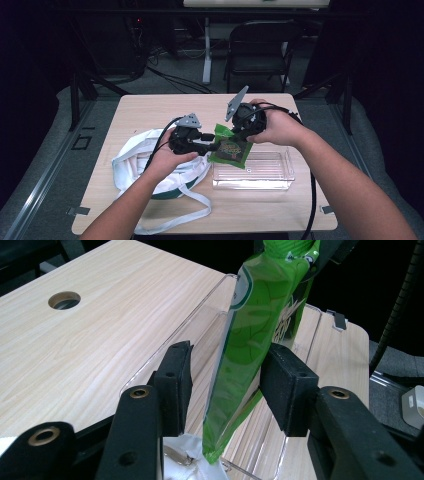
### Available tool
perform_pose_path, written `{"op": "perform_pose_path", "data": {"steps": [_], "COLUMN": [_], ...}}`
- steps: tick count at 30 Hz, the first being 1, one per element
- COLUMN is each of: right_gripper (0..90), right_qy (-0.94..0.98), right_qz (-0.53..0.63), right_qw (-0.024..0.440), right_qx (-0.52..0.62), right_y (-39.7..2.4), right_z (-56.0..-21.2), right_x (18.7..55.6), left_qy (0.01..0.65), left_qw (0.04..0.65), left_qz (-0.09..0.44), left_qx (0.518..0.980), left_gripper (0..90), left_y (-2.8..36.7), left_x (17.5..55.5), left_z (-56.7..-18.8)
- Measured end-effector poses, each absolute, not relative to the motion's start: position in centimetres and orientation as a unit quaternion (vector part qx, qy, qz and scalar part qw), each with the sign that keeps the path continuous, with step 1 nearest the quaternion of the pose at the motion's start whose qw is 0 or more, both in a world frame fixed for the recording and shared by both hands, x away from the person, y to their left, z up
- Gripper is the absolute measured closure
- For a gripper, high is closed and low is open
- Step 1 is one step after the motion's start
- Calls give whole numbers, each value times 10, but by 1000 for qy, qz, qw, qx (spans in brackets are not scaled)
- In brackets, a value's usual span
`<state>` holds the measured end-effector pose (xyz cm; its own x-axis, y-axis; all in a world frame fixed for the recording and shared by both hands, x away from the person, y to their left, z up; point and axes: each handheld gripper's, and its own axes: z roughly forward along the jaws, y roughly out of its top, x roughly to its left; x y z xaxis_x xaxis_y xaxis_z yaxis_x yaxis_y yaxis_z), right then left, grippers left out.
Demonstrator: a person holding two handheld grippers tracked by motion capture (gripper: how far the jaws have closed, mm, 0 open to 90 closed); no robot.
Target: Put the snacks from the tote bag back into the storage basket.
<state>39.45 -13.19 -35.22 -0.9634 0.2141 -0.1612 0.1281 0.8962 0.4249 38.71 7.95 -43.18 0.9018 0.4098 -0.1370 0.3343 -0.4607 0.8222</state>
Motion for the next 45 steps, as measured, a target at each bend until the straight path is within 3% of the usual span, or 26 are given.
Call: {"op": "perform_pose_path", "data": {"steps": [45], "right_gripper": [745], "right_qy": [972], "right_qz": [171], "right_qw": [132], "right_qx": [87], "right_y": [-146], "right_z": [-361], "right_x": [415], "left_qy": [276], "left_qw": [484], "left_qz": [42], "left_qx": [829], "left_gripper": [554], "left_y": [132], "left_x": [379], "left_z": [-436]}}
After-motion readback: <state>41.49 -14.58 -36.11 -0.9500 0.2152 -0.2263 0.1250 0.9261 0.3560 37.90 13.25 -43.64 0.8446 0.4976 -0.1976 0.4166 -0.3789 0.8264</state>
